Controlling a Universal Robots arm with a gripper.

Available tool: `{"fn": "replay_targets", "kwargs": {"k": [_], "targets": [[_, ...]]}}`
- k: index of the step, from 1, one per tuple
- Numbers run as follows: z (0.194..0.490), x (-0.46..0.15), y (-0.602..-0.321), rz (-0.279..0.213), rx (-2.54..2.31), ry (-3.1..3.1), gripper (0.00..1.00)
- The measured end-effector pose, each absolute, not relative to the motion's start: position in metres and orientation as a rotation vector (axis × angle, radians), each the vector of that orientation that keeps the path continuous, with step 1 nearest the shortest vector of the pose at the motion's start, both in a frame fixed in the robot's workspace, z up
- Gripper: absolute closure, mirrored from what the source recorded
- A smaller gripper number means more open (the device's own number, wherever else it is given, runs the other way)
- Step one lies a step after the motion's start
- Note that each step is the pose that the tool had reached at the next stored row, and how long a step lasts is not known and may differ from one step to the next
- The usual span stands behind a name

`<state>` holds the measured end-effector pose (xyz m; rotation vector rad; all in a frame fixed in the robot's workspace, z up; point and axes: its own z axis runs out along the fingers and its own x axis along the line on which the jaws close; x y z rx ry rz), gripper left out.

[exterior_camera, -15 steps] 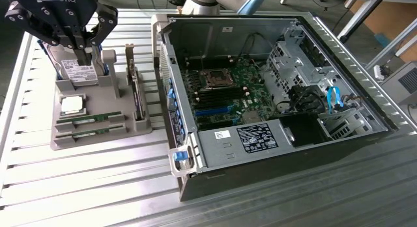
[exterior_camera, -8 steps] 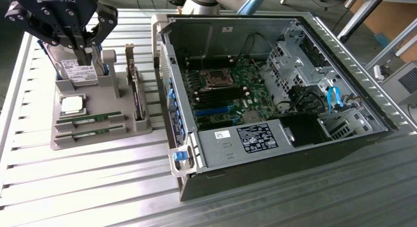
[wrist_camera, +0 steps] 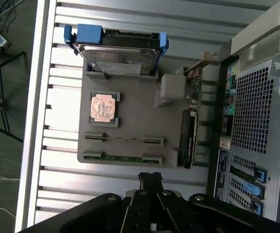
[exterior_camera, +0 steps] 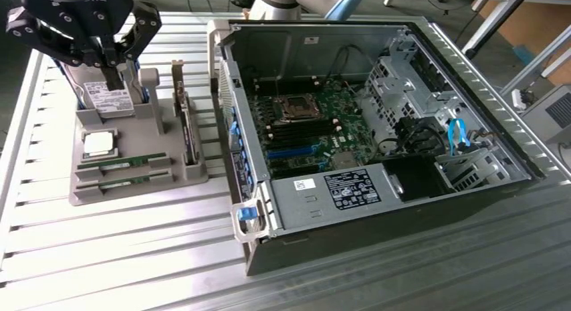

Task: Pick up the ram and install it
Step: 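Pick up the ram and move it above insertion slot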

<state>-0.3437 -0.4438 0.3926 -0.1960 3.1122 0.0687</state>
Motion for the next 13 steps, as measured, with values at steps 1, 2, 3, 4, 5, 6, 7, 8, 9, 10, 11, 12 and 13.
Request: {"fn": "replay_targets", "kwargs": {"k": [1,2,3,4,5,6,7,8,9,10,11,12,13], "targets": [[0.3926,-0.3437,-0.4438,0.068,-0.241,3.110,0.89],[0.3925,-0.3437,-0.4438,0.068,-0.319,3.104,0.89],[0.3925,-0.3437,-0.4438,0.067,-0.372,3.099,0.89],[0.3925,-0.3437,-0.4438,0.065,-0.452,3.089,0.89],[0.3925,-0.3437,-0.4438,0.062,-0.535,3.078,0.89],[0.3925,-0.3437,-0.4438,0.060,-0.609,3.065,0.89],[0.3924,-0.3437,-0.4438,0.056,-0.696,3.049,0.89],[0.3924,-0.3437,-0.4438,0.053,-0.753,3.036,0.89],[0.3924,-0.3437,-0.4438,0.049,-0.820,3.020,0.89],[0.3925,-0.3437,-0.4437,0.045,-0.871,3.008,0.89],[0.3924,-0.3437,-0.4438,0.041,-0.913,2.996,0.89],[0.3924,-0.3437,-0.4438,0.037,-0.984,2.975,0.89],[0.3924,-0.3437,-0.4438,0.035,-1.021,2.964,0.89]]}}
